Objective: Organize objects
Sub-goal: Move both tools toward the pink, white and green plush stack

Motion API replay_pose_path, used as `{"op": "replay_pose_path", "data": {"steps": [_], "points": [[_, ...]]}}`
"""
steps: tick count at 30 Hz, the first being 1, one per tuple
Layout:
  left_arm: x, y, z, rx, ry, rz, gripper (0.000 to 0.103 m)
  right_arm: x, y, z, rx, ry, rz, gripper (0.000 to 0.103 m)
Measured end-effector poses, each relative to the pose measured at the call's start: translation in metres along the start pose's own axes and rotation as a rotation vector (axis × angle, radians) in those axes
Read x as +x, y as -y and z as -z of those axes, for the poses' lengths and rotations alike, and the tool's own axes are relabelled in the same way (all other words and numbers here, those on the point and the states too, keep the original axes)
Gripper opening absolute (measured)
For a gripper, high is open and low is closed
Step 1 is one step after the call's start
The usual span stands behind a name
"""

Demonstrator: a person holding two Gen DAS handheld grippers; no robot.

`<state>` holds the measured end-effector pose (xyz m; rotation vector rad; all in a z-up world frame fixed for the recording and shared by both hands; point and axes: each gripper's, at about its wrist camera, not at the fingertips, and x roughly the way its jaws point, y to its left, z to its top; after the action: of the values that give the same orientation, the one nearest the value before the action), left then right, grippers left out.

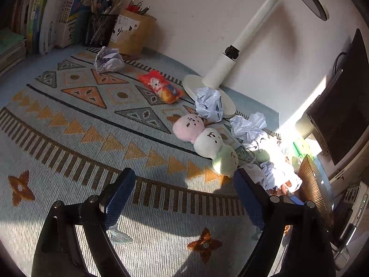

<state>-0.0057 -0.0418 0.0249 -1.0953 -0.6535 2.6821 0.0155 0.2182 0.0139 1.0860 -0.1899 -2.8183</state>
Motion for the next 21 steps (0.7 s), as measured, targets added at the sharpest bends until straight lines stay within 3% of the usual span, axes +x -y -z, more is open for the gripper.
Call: {"op": "replay_pose_path", "data": {"steps": [9,21], "points": [[0.01,0.006,0.002,0.027,-0.046,-0.015,0.087,-0.006,-0.001,0.001,-0.014,0.024,-0.029,0.089],[0.022,0.017,0.005,0.085,-0.097,-0.087,0.087,-0.014,-0.004,0.003,-0.031,0.058,-0.065,0.096]]}}
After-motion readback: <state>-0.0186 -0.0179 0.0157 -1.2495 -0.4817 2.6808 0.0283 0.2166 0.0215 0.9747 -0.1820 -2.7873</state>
